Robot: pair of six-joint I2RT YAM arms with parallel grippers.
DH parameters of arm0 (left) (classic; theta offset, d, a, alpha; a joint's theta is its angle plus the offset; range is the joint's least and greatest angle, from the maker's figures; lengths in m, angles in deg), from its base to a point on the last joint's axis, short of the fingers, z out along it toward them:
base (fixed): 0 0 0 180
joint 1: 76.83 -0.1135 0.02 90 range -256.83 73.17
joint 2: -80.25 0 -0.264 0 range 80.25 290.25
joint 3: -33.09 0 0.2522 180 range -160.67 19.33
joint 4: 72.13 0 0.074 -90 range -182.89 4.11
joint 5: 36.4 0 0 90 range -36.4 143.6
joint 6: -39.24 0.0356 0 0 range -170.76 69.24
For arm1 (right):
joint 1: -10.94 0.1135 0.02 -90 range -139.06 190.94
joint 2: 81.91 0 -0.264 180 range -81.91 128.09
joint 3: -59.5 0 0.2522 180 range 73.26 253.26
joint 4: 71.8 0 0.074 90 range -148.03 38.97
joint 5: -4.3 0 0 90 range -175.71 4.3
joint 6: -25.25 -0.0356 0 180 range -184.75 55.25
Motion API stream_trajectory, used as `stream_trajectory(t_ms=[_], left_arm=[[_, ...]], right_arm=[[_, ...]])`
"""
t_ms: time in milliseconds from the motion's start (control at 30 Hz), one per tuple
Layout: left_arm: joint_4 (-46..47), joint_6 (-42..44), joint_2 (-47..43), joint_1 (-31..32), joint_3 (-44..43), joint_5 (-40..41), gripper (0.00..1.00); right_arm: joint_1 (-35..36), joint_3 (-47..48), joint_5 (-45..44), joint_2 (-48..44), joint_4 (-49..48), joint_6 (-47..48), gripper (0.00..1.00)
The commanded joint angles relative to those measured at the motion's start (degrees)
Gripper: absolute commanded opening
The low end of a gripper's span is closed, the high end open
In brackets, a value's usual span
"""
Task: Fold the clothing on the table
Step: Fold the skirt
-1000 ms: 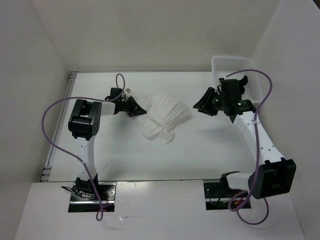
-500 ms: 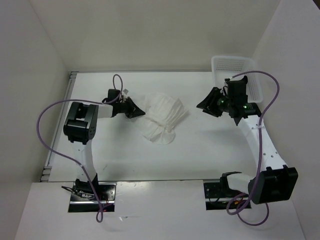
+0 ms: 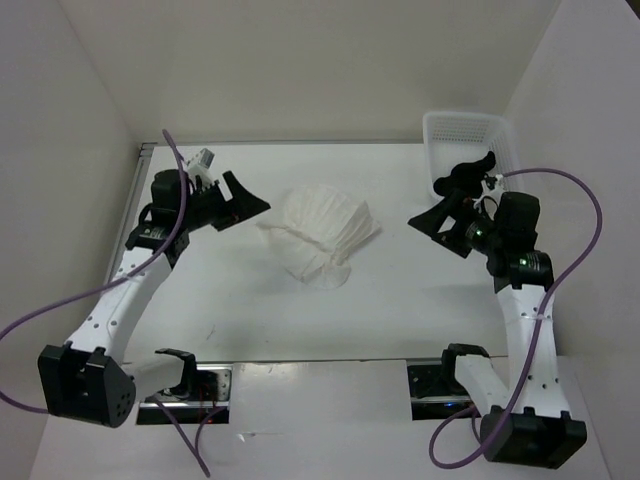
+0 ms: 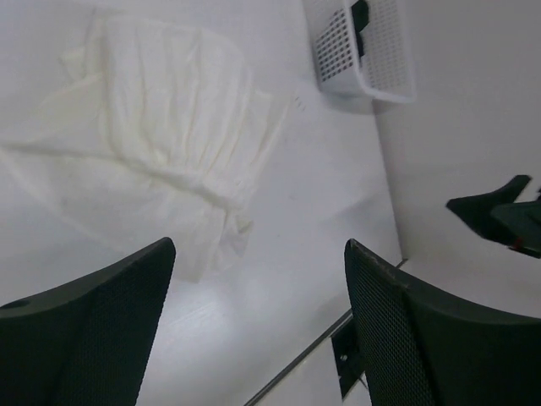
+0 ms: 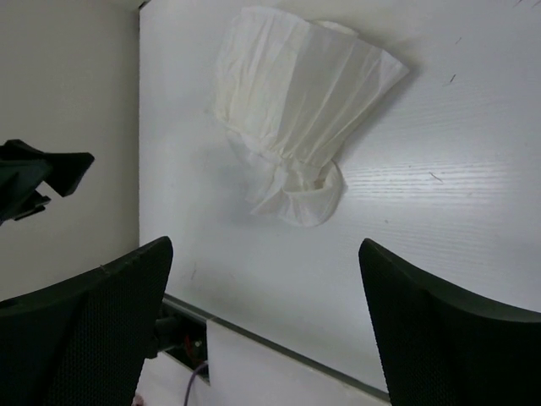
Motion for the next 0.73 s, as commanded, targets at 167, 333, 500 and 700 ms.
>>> stream_trajectory(t_ms=[167,333,500,700], left_arm=[[-13.79,2.86,-9.3,-0.28,6.81,5.33,0.88],[-15.11,4.0,-14.06,-0.28,7.96,5.94,0.88],[-16.25,4.01,-19.07,-0.28,9.71,5.94,0.88],[-16.78,3.92,-29.6,-0.28,12.44,11.11,0.91]], right_arm=[[-0.49,-2.79,-3.3,-9.15,4.32,-1.86,1.0],[-0.49,-4.54,-1.21,-11.36,5.82,-3.09,1.0],[-0.49,-5.69,0.99,-13.56,5.82,-3.71,1.0],[0.03,-8.4,2.85,-15.57,3.89,-5.47,1.0]])
